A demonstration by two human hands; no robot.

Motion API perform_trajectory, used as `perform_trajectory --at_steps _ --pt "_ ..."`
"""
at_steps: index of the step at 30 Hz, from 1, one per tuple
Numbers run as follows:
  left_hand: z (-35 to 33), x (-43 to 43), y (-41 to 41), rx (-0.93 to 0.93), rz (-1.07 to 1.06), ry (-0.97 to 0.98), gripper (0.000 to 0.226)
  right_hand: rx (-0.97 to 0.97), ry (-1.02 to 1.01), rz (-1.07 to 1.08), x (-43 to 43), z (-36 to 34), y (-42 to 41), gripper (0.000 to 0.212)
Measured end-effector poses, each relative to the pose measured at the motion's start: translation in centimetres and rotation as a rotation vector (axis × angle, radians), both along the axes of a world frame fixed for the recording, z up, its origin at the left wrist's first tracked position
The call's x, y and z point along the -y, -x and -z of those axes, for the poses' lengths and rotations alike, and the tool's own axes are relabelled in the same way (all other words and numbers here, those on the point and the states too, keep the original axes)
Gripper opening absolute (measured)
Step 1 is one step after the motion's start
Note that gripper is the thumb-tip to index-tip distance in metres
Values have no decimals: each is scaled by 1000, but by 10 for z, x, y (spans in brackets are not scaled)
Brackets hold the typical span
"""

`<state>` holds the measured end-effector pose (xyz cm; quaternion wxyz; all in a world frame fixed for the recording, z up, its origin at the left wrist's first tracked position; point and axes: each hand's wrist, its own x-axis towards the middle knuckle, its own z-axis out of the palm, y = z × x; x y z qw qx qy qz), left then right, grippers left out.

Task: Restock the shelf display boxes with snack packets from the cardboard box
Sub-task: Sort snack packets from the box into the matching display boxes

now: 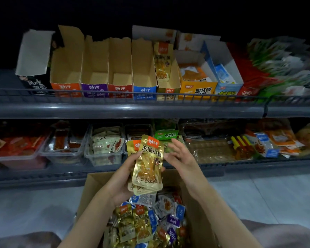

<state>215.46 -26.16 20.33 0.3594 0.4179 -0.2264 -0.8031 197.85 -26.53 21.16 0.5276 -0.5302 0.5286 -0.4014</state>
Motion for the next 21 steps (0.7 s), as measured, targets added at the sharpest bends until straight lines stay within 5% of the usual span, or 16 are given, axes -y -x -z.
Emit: perform_trajectory --at_steps 4,12,15,21 --pt "-16 1 6 56 121 36 45 147 -186 -154 7 -5 1 43" --pt "-66 32 -2 392 244 234 53 239 -92 -42 33 -46 3 71" --pt "-83 43 -5 466 78 381 58 328 -69 70 48 -63 0 57" --pt "-118 63 11 548 -164 675 31 539 -22 215 79 -94 -25 44"
